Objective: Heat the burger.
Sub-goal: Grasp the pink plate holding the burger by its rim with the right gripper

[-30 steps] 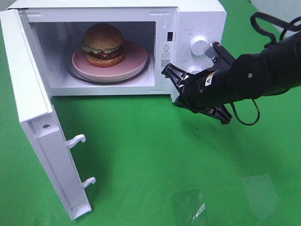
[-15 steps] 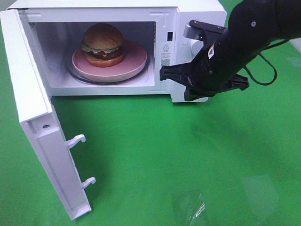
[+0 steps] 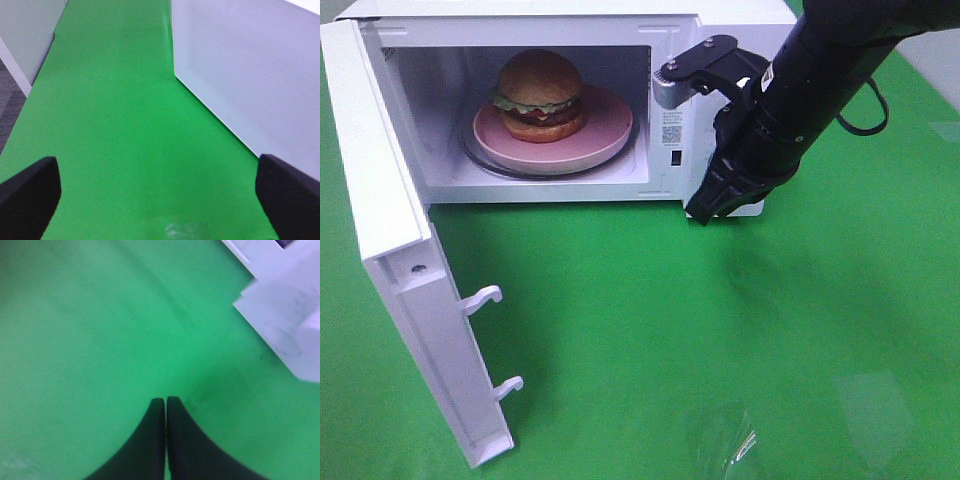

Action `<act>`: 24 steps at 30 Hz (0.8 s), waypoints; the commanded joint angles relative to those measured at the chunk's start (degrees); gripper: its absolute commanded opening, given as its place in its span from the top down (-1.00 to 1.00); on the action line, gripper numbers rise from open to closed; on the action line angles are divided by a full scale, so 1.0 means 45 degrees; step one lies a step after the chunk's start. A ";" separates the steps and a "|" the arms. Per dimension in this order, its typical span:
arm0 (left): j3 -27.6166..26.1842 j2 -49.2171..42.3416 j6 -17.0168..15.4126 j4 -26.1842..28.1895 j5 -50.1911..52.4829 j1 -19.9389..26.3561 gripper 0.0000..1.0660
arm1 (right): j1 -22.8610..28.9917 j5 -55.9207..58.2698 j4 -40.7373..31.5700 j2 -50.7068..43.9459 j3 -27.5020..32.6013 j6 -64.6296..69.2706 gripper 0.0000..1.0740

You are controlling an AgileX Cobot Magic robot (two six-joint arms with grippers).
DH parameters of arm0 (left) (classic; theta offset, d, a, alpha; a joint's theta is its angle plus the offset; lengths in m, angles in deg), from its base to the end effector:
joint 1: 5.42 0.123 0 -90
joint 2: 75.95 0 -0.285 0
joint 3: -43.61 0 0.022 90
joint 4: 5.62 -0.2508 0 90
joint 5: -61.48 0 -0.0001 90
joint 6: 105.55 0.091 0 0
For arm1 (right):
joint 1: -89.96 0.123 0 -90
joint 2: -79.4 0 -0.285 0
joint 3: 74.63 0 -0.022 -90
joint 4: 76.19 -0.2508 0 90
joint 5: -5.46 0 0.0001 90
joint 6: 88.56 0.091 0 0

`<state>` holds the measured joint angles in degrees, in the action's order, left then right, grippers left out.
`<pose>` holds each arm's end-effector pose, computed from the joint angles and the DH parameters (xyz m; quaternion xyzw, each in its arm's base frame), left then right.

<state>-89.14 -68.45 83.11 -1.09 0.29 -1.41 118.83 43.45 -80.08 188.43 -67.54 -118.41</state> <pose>-0.0083 -0.0069 0.2832 0.0366 0.8463 0.0193 0.5311 0.3200 0.1808 0.2200 -0.4589 0.8594 0.0244 0.2241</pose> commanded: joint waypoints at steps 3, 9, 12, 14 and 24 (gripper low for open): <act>0.0051 -0.0051 -0.0064 0.0000 -0.0038 0.0051 -0.83 | -0.0064 0.0115 -0.0611 -0.0127 -0.0102 -0.3387 1.00; 0.0051 -0.0051 -0.0064 0.0000 -0.0038 0.0051 -0.83 | -0.0064 0.0013 -0.0598 -0.0127 -0.0102 -0.8034 0.94; 0.0051 -0.0051 -0.0064 0.0000 -0.0038 0.0051 -0.83 | -0.0064 -0.0153 -0.0598 -0.0127 -0.0102 -0.9880 0.87; 0.0051 -0.0051 -0.0064 0.0000 -0.0038 0.0051 -0.83 | -0.0064 -0.0344 -0.0598 -0.0127 -0.0102 -1.0657 0.82; 0.0051 -0.0051 -0.0064 0.0000 -0.0038 0.0051 -0.83 | -0.0064 -0.0879 -0.0535 -0.0127 -0.0102 -1.2312 0.50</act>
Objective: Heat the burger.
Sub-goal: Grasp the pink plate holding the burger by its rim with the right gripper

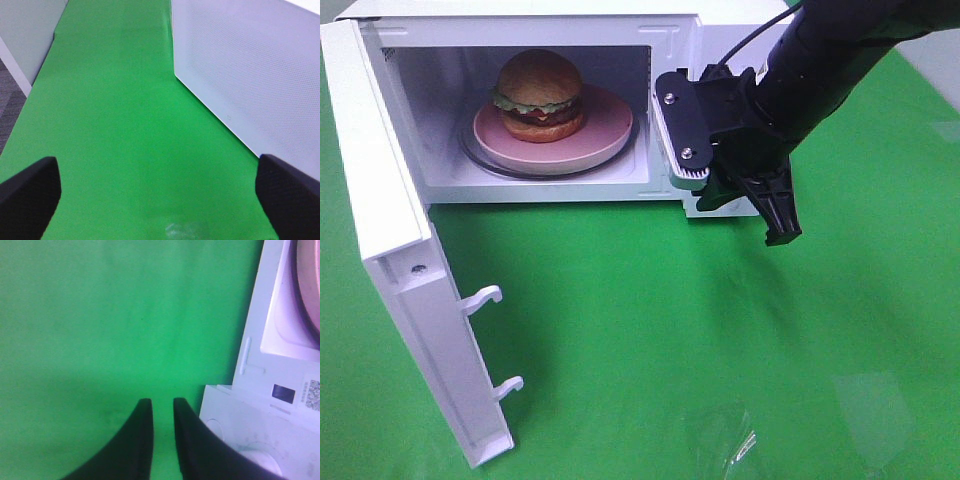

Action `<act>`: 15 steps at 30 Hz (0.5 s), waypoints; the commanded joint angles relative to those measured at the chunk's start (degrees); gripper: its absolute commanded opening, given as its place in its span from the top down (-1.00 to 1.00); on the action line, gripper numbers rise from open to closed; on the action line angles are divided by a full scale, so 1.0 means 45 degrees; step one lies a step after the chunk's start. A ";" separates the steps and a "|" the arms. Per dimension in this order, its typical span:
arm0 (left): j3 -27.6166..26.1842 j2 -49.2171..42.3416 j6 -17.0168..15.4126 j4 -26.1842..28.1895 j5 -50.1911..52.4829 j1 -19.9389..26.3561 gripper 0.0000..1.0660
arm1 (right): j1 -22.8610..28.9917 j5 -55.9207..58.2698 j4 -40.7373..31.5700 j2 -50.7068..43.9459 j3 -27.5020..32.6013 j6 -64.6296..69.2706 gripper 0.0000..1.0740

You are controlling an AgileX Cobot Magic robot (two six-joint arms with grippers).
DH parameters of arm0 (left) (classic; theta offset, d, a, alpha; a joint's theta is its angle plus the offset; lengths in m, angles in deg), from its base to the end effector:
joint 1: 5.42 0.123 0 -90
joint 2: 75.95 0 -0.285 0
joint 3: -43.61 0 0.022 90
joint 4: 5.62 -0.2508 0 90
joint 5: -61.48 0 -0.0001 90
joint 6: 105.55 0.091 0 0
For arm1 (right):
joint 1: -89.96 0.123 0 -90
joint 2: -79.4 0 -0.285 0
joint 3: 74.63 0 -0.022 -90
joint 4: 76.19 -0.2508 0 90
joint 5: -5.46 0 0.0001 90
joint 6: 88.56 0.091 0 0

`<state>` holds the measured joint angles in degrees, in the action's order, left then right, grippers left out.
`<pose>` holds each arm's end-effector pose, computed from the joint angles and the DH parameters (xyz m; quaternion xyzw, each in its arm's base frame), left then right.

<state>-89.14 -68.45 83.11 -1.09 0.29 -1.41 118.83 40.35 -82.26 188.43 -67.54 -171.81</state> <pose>-0.0083 -0.0069 0.2832 0.0366 0.8463 0.0193 0.5311 0.3231 0.1844 0.2224 -0.7828 0.5684 -0.0785 0.2407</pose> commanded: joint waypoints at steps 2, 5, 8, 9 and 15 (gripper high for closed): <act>0.0051 -0.0051 -0.0064 0.0000 -0.0038 0.0051 -0.83 | -0.0064 -0.0357 -0.0038 -0.0127 -0.0102 -0.0458 0.32; 0.0051 -0.0051 -0.0064 0.0000 -0.0038 0.0051 -0.83 | -0.0064 -0.0547 -0.0013 -0.0127 -0.0102 -0.0446 -0.01; 0.0051 -0.0051 -0.0064 0.0000 -0.0038 0.0051 -0.83 | -0.0038 -0.0598 0.0115 -0.0127 -0.0102 -0.0267 -0.47; 0.0051 -0.0051 -0.0064 0.0000 -0.0038 0.0051 -0.83 | -0.0038 -0.0598 0.0115 -0.0127 -0.0102 -0.0267 -0.47; 0.0051 -0.0051 -0.0064 0.0000 -0.0038 0.0051 -0.83 | -0.0013 -0.0866 0.1350 -0.0127 -0.0102 0.1070 -0.67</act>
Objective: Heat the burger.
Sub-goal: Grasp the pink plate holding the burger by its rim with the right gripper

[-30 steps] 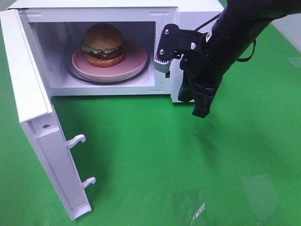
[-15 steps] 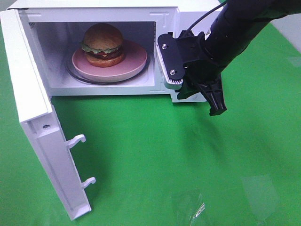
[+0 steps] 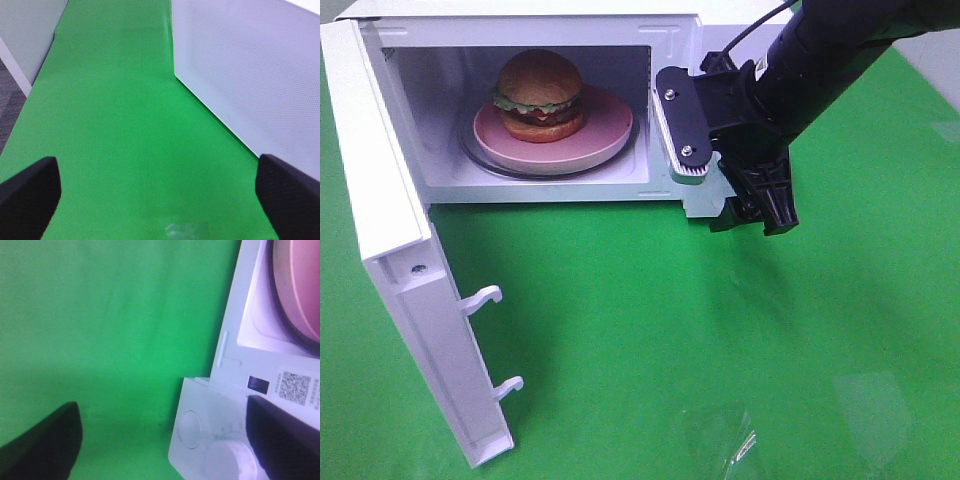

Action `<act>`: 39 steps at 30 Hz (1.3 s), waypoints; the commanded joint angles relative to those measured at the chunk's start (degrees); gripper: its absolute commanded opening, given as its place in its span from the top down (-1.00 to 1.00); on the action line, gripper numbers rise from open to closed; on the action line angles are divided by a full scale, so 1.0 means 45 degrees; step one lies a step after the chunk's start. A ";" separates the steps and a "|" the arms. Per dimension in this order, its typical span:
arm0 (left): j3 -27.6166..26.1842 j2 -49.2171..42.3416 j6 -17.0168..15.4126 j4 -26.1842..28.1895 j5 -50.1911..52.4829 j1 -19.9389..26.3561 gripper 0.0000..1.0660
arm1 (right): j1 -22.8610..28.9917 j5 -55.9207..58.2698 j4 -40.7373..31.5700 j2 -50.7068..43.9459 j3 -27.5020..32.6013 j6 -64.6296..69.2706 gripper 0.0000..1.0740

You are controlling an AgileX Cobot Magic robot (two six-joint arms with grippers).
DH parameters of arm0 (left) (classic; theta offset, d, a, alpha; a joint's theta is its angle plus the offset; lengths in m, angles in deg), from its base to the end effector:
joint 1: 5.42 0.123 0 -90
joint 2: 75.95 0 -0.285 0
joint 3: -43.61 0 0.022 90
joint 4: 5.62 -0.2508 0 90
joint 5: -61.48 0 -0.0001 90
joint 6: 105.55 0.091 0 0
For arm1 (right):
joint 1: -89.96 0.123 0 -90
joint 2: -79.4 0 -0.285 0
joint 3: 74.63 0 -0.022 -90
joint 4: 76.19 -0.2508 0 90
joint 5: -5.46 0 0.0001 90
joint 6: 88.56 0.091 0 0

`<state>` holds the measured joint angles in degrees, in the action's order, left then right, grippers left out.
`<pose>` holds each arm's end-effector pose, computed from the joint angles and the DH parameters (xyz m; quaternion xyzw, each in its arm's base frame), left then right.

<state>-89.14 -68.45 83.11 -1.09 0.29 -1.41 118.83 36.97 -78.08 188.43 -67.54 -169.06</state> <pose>-0.0083 -0.0069 0.2832 0.0366 0.8463 0.0193 0.5311 0.3289 0.1831 0.2249 -0.7771 0.5641 -0.1104 0.2562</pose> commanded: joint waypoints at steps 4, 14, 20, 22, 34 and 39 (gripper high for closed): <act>0.0051 -0.0051 -0.0064 0.0000 -0.0038 0.0051 -0.83 | -0.0013 -0.0293 0.1108 -0.0127 -0.0102 0.0840 -0.65; 0.0051 -0.0051 -0.0064 0.0000 -0.0038 0.0051 -0.83 | 0.0140 -0.1235 0.1986 0.0038 -0.0344 0.1681 -0.64; 0.0051 -0.0051 -0.0064 0.0000 -0.0038 0.0051 -0.83 | 0.0458 -0.1261 0.2024 0.0611 -0.0942 0.1681 -0.64; 0.0051 -0.0051 -0.0064 0.0000 -0.0038 0.0051 -0.83 | 0.0624 -0.1439 0.2037 0.0879 -0.1248 0.1808 -0.64; 0.0051 -0.0051 -0.0064 0.0000 -0.0038 0.0051 -0.83 | 0.1159 -0.1986 0.2050 0.2597 -0.2776 0.1923 -0.62; 0.0051 -0.0051 -0.0064 0.0000 -0.0038 0.0051 -0.83 | 0.1159 -0.2419 0.2024 0.3259 -0.3298 0.1923 -0.61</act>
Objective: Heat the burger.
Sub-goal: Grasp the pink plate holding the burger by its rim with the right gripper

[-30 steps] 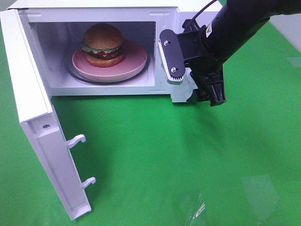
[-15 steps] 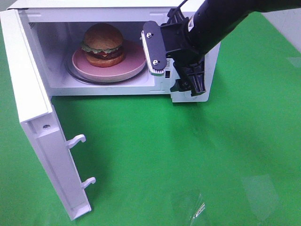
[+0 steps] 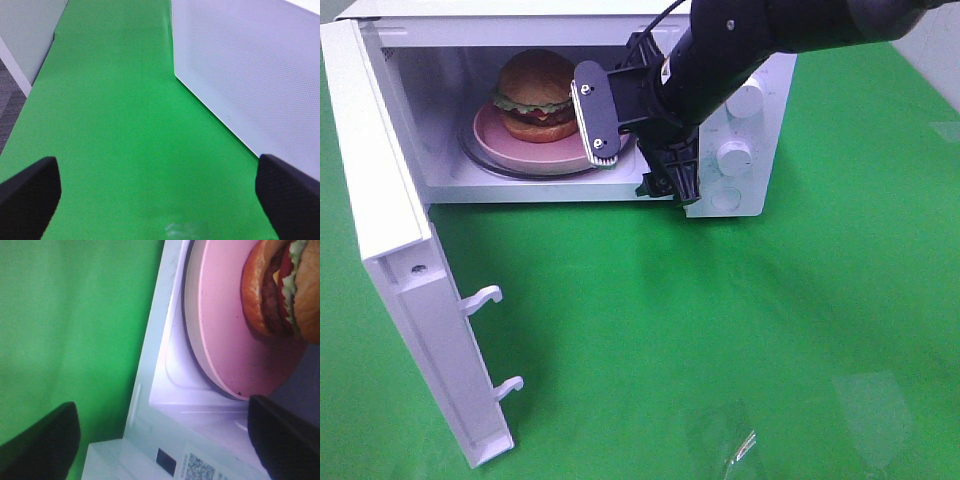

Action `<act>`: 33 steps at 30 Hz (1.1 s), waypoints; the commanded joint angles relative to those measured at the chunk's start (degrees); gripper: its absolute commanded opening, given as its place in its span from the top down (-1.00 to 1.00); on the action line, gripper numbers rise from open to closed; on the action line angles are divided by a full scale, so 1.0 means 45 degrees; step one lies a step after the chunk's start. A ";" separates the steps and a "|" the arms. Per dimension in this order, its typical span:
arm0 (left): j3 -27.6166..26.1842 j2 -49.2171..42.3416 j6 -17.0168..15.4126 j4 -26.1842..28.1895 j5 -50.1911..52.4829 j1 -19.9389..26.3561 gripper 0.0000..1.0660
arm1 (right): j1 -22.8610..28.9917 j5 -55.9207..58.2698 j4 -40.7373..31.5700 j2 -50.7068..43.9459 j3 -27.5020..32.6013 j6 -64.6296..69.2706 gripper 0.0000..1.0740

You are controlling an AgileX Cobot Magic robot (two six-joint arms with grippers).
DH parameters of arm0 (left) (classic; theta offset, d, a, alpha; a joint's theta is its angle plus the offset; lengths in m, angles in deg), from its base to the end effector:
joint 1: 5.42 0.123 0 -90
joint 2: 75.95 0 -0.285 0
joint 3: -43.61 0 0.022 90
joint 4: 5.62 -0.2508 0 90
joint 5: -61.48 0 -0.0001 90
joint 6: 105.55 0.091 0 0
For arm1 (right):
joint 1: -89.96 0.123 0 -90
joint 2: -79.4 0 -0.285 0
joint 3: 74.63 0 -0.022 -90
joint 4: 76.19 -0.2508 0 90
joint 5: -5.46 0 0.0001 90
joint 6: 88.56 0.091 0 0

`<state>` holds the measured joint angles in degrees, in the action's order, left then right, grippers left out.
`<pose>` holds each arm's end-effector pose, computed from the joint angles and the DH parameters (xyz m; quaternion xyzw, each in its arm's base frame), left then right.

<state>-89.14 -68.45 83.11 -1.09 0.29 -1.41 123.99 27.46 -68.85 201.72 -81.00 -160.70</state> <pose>-0.0083 -0.0069 0.2832 0.0366 0.8463 0.0193 0.5311 0.3741 0.2474 0.2065 -0.7729 0.5221 -0.1582 0.3242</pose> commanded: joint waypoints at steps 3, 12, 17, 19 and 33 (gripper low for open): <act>0.0051 -0.0051 -0.0064 0.0000 -0.0038 0.0051 -0.83 | 0.0013 -0.0357 -0.0013 0.0879 -0.0815 0.0064 -0.61; 0.0051 -0.0051 -0.0064 -0.0038 -0.0038 0.0051 -0.83 | 0.0025 -0.0382 -0.0025 0.1897 -0.1808 0.0064 -0.59; 0.0051 -0.0051 -0.0064 -0.0038 -0.0038 0.0051 -0.83 | 0.0178 -0.0446 -0.0076 0.2483 -0.2432 0.0064 -0.58; 0.0051 -0.0051 -0.0064 -0.0038 -0.0038 0.0051 -0.83 | 0.0178 -0.0433 -0.0115 0.2750 -0.2687 0.0064 -0.58; 0.0051 -0.0051 -0.0064 -0.0038 -0.0038 0.0051 -0.83 | 0.0293 -0.0382 -0.0204 0.3960 -0.4253 0.0064 -0.54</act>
<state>-89.14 -68.45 83.11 -1.15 0.29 -1.41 124.91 25.46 -69.08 218.62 -98.77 -160.64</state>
